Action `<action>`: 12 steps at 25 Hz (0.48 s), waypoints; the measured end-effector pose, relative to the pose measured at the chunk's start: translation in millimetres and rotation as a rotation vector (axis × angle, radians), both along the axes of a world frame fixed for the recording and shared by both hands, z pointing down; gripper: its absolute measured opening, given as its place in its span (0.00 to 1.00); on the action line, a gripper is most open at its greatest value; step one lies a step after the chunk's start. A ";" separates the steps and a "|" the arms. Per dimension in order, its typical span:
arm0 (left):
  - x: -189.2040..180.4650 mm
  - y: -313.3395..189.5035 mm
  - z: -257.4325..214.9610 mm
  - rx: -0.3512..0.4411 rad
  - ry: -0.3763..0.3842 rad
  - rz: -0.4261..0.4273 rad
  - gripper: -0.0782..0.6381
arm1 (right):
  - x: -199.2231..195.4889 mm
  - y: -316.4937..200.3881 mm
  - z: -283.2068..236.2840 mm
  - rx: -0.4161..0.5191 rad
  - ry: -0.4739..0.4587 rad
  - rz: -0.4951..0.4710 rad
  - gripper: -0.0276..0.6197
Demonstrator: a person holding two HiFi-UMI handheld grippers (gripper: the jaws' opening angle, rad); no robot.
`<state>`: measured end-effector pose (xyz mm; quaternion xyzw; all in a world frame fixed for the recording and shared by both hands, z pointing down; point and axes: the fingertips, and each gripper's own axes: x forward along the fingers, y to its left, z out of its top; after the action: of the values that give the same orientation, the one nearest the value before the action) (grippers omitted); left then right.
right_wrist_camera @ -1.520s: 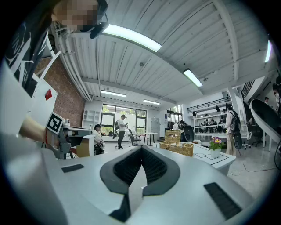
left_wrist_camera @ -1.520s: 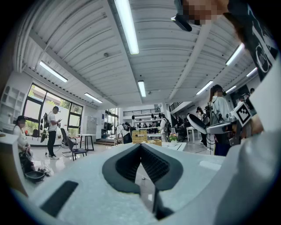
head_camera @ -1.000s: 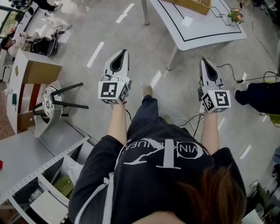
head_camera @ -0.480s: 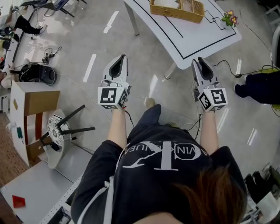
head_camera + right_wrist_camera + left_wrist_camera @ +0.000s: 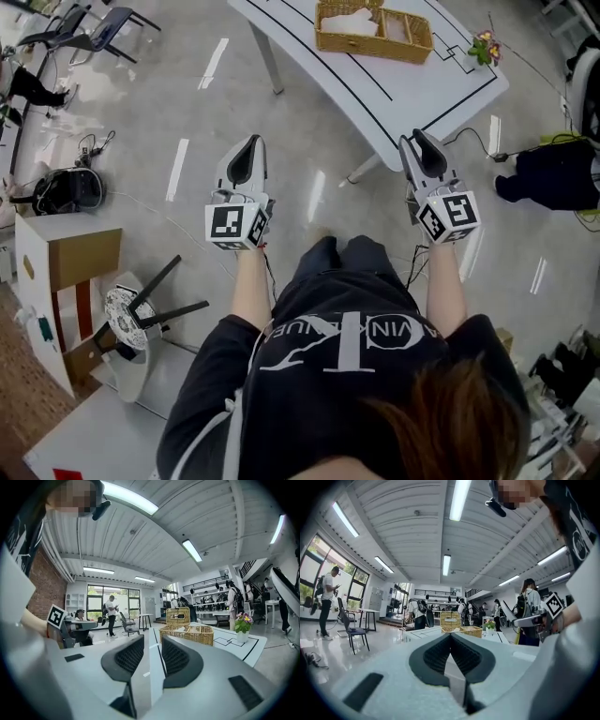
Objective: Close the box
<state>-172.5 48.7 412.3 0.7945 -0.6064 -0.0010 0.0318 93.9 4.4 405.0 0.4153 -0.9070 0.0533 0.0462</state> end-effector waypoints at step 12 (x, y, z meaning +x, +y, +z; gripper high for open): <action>-23.2 -32.1 11.9 -0.021 0.020 -0.005 0.12 | -34.0 -52.5 3.2 -0.001 0.067 -0.050 0.22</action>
<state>-195.8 16.6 424.2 0.7927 -0.6079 -0.0029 0.0462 59.9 -48.1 408.2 0.3941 -0.9149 0.0388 0.0781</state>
